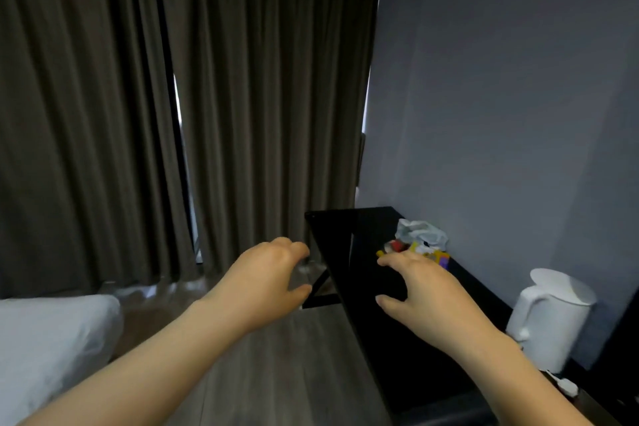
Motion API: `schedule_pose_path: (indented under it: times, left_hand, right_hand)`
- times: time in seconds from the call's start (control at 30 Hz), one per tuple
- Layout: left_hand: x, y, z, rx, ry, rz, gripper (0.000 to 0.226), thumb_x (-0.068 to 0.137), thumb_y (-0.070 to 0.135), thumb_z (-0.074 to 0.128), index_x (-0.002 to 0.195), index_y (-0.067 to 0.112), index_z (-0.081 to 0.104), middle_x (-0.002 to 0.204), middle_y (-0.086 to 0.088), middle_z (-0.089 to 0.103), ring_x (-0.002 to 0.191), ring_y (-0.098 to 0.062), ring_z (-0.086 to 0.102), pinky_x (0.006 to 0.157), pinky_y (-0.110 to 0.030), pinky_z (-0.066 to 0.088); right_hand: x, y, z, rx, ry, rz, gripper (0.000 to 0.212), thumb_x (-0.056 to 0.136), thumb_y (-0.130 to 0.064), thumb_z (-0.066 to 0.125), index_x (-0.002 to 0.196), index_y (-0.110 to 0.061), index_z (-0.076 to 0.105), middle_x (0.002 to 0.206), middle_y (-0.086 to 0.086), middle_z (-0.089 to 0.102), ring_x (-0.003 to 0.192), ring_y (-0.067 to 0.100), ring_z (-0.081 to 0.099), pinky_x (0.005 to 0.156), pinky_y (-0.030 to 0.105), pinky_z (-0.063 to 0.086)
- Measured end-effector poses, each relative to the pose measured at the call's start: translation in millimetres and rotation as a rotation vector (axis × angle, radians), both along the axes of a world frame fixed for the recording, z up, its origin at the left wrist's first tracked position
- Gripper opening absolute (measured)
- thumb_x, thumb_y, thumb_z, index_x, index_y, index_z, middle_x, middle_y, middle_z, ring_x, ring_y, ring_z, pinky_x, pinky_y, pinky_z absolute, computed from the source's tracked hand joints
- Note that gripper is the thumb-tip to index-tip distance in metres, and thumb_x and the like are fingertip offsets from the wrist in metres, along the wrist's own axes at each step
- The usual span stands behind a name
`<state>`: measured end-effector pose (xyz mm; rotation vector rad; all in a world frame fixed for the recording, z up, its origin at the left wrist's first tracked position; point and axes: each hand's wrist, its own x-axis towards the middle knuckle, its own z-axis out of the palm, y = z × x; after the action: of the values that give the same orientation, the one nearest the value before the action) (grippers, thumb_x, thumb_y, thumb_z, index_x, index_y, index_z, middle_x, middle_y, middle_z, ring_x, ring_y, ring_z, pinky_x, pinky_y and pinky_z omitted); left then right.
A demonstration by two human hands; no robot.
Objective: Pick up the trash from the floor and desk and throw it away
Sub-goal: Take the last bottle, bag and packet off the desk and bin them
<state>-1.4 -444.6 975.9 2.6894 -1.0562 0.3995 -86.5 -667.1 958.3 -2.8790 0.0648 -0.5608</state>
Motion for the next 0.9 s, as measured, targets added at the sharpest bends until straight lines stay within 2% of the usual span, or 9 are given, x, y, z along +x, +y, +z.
schedule_pose_path:
  times: [0.13,0.23,0.4,0.5,0.6,0.7,0.9]
  left_hand:
    - [69.4,-22.7,-14.7,-0.001,0.02,-0.053,0.051,0.085,0.043,0.057,0.132,0.025,0.048,0.121,0.003,0.055,0.109,-0.016,0.057,0.092,-0.03,0.046]
    - [127.8,-37.4,-21.6,-0.005,0.025,-0.108,0.053,0.085,0.042,0.058,0.133,0.024,0.047,0.123,0.003,0.055,0.111,-0.017,0.057,0.092,-0.03,0.046]
    - [226.9,-60.2,-19.9,-0.008,0.029,-0.2,0.05,0.083,0.044,0.059,0.129,0.027,0.049,0.117,0.005,0.057,0.103,-0.014,0.058,0.086,-0.027,0.048]
    - [279.6,-80.6,-23.0,-0.008,0.034,-0.268,0.053,0.083,0.045,0.06,0.132,0.027,0.049,0.121,0.005,0.056,0.106,-0.014,0.058,0.089,-0.029,0.048]
    - [319.6,-104.1,-32.2,-0.035,0.074,-0.332,0.056,0.082,0.045,0.061,0.134,0.027,0.047,0.123,0.005,0.056,0.107,-0.012,0.057,0.089,-0.026,0.048]
    - [354.9,-130.4,-42.5,-0.023,0.115,-0.395,0.056,0.082,0.045,0.061,0.133,0.027,0.048,0.122,0.006,0.055,0.107,-0.011,0.057,0.089,-0.024,0.048]
    - [427.0,-189.2,-61.8,-0.016,0.149,-0.469,0.053,0.083,0.044,0.061,0.132,0.028,0.048,0.12,0.007,0.055,0.104,-0.009,0.057,0.088,-0.023,0.048]
  right_hand:
    - [56.0,-18.8,-13.7,0.002,0.034,-0.058,0.055,0.082,-0.042,0.064,0.133,-0.032,0.046,0.128,-0.013,0.052,0.116,0.006,0.05,0.078,0.014,0.035]
    - [103.4,-28.9,-21.3,0.018,0.055,-0.114,0.054,0.083,-0.042,0.064,0.133,-0.032,0.046,0.129,-0.013,0.051,0.116,0.007,0.049,0.079,0.015,0.034]
    - [175.8,-42.9,-20.5,0.05,0.053,-0.214,0.054,0.081,-0.042,0.067,0.132,-0.033,0.049,0.129,-0.013,0.052,0.113,0.005,0.05,0.076,0.011,0.031]
    - [211.0,-53.8,-22.3,0.044,0.058,-0.295,0.051,0.081,-0.042,0.066,0.129,-0.033,0.05,0.125,-0.011,0.055,0.106,0.007,0.054,0.067,0.011,0.031]
    - [238.2,-68.7,-29.7,0.07,0.089,-0.355,0.054,0.081,-0.042,0.066,0.131,-0.033,0.048,0.125,-0.009,0.054,0.105,0.009,0.054,0.077,0.019,0.042]
    - [263.5,-88.4,-35.8,0.089,0.125,-0.408,0.056,0.081,-0.041,0.066,0.133,-0.031,0.048,0.129,-0.008,0.052,0.11,0.011,0.054,0.087,0.023,0.046]
    - [323.4,-138.9,-55.3,0.146,0.134,-0.47,0.053,0.079,-0.035,0.068,0.129,-0.028,0.053,0.124,-0.006,0.055,0.105,0.013,0.056,0.086,0.023,0.046]
